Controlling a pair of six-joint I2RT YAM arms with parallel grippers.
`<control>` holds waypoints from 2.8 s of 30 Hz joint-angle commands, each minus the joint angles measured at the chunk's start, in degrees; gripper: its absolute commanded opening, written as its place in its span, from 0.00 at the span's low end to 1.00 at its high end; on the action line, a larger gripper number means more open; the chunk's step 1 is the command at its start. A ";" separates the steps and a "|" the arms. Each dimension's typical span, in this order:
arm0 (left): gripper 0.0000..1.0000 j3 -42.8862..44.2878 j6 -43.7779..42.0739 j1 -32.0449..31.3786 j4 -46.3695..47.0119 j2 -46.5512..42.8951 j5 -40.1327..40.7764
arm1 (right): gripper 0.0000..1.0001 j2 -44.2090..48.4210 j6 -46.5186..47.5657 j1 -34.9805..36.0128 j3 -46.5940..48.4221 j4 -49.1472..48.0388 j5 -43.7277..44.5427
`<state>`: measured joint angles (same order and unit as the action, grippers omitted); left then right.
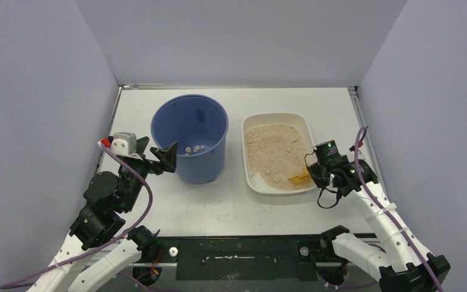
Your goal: Clean the litter box
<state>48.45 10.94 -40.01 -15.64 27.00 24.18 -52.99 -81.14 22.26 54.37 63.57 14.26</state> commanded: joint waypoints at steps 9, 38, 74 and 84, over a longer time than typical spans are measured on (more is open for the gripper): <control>0.97 -0.04 0.36 -0.07 2.72 0.82 -0.37 | 0.00 -1.28 -1.21 -2.95 -9.39 -14.63 4.52; 0.97 0.01 -0.04 -0.23 2.45 2.37 -0.33 | 0.00 -7.27 6.95 -4.77 -28.21 -57.17 6.27; 0.97 -0.36 -0.83 -0.59 3.16 3.48 -1.68 | 0.00 -12.66 20.15 -7.23 -45.35 -110.35 -5.71; 0.97 -0.37 -0.92 -0.51 3.25 3.39 -1.85 | 0.00 -7.50 18.13 -8.01 -47.78 -111.73 -7.80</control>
<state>48.12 10.74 -40.40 -15.59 30.26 23.29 -63.77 -62.17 14.59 7.14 -42.37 8.51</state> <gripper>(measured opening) 0.973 0.217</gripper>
